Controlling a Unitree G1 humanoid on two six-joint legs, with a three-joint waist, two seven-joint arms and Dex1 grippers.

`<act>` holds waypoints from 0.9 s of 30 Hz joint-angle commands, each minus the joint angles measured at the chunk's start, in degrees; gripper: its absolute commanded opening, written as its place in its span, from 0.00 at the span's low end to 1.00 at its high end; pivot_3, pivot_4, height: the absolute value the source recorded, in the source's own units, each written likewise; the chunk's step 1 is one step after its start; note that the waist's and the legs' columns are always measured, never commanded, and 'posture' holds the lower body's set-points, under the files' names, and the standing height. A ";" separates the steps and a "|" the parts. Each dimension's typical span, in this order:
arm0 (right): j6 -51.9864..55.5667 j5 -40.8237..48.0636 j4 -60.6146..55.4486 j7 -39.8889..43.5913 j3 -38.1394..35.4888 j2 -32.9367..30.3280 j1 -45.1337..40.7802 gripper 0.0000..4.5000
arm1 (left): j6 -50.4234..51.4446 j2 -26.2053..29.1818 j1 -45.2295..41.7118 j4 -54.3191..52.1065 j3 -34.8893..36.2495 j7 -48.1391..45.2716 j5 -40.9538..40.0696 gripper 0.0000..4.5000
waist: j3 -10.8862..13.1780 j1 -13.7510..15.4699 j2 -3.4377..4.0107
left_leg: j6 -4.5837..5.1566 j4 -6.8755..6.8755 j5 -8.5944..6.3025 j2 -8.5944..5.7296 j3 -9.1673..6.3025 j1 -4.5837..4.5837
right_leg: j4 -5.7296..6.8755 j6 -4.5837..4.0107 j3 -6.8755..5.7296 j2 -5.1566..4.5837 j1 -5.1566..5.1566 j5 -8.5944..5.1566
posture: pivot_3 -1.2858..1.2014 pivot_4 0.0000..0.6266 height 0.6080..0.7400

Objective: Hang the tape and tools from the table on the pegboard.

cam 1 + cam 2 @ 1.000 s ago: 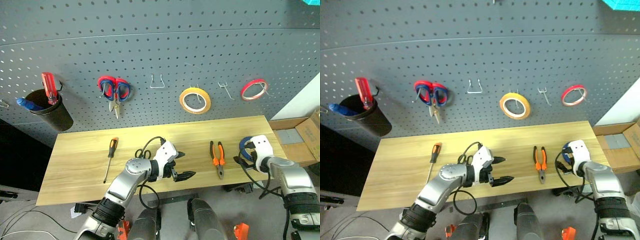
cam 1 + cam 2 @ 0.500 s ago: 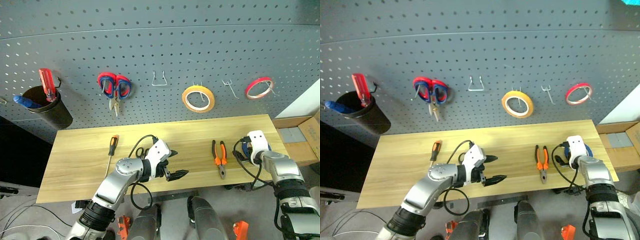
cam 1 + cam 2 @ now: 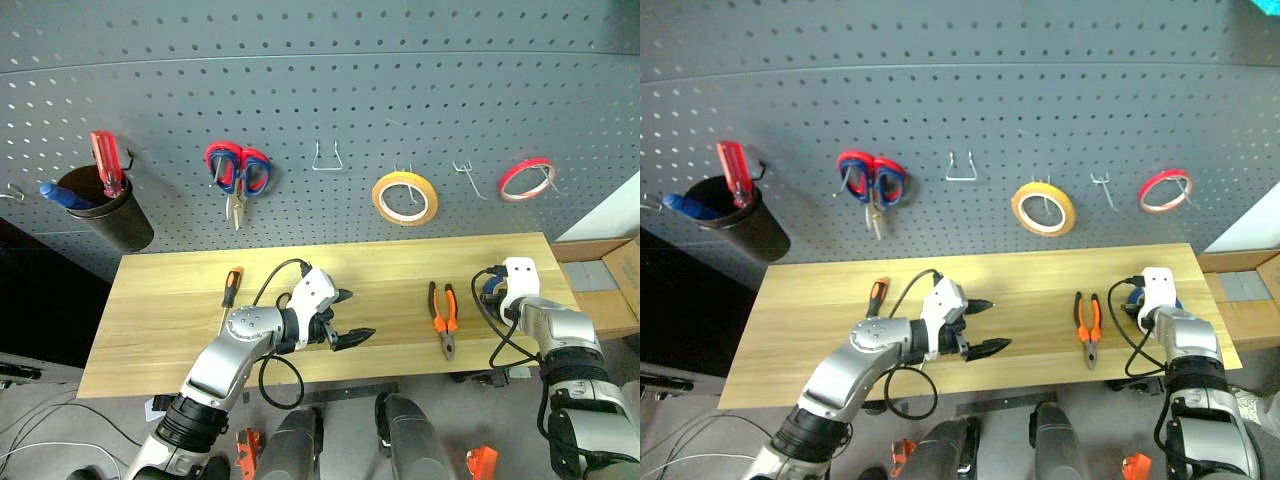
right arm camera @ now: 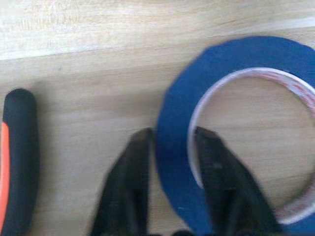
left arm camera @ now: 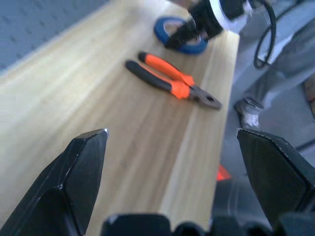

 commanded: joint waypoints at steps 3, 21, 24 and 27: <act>3.27 2.33 -28.43 5.07 -0.93 -4.74 13.79 0.08 | -6.29 -1.24 -2.20 2.80 1.57 -1.07 -0.67 1.00 | -0.07 0.04 0.14 | -0.20 -0.04 0.10 -0.11 0.05 -0.21 | -0.02 0.07 0.02 -0.11 -0.22 -0.02 | 0.43 0.44 1.00; -11.73 12.36 -59.94 9.54 -3.17 -1.01 14.45 0.08 | -24.07 -9.54 -7.14 8.05 9.85 1.55 -5.05 1.00 | -0.88 -5.02 0.08 | 0.20 0.83 0.40 -0.07 0.48 -0.89 | 0.02 0.71 0.13 0.01 -0.70 0.80 | 0.39 0.30 1.00; -14.44 10.66 -54.72 10.43 0.66 -0.67 10.39 0.08 | -24.73 -9.57 -6.41 6.28 10.18 2.64 -4.91 1.00 | -1.42 -4.95 0.13 | 0.16 0.80 0.49 -0.05 0.44 -0.91 | 0.03 0.44 0.08 0.04 -0.73 0.97 | 0.40 0.29 1.00; -16.14 10.26 -51.61 11.05 2.23 -0.40 8.41 0.08 | -24.77 -9.72 -5.77 5.38 10.38 3.68 -4.88 1.00 | -1.55 -4.88 0.16 | 0.15 0.80 0.50 -0.09 0.45 -0.95 | 0.02 0.45 0.12 0.04 -0.77 1.07 | 0.41 0.28 1.00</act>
